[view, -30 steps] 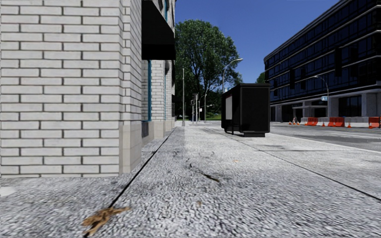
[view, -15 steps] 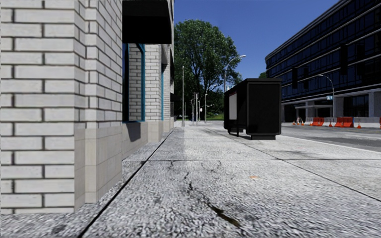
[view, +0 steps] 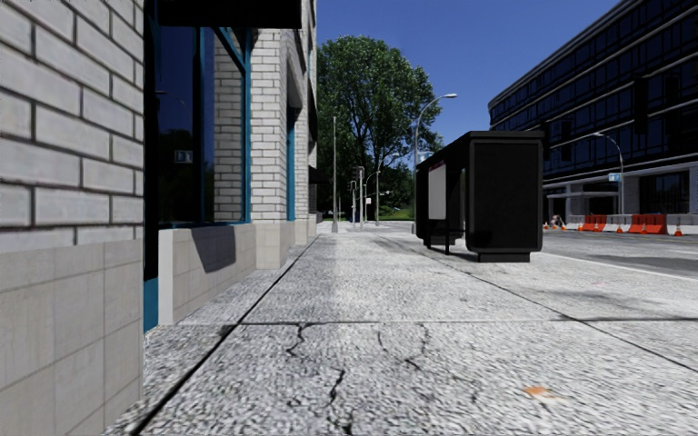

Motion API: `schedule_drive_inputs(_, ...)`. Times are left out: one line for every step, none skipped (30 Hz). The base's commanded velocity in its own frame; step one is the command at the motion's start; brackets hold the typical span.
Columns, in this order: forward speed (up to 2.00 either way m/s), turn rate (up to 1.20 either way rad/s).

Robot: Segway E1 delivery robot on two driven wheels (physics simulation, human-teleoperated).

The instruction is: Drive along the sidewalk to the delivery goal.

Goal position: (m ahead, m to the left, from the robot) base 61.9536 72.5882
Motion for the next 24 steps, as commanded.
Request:
schedule_drive_inputs(2.0, 0.0)
schedule_drive_inputs(2.0, 0.0)
schedule_drive_inputs(2.0, 0.0)
schedule_drive_inputs(2.0, 0.0)
schedule_drive_inputs(2.0, 0.0)
schedule_drive_inputs(2.0, 0.0)
schedule_drive_inputs(2.0, 0.0)
schedule_drive_inputs(2.0, 0.0)
schedule_drive_inputs(2.0, 0.0)
schedule_drive_inputs(2.0, 0.0)
schedule_drive_inputs(2.0, 0.0)
schedule_drive_inputs(2.0, 0.0)
schedule_drive_inputs(2.0, 0.0)
schedule_drive_inputs(2.0, 0.0)
schedule_drive_inputs(2.0, 0.0)
schedule_drive_inputs(2.0, 0.0)
schedule_drive_inputs(2.0, 0.0)
schedule_drive_inputs(2.0, 0.0)
schedule_drive_inputs(2.0, 0.0)
schedule_drive_inputs(2.0, 0.0)
schedule_drive_inputs(2.0, 0.0)
schedule_drive_inputs(2.0, 0.0)
schedule_drive_inputs(2.0, 0.0)
schedule_drive_inputs(2.0, 0.0)
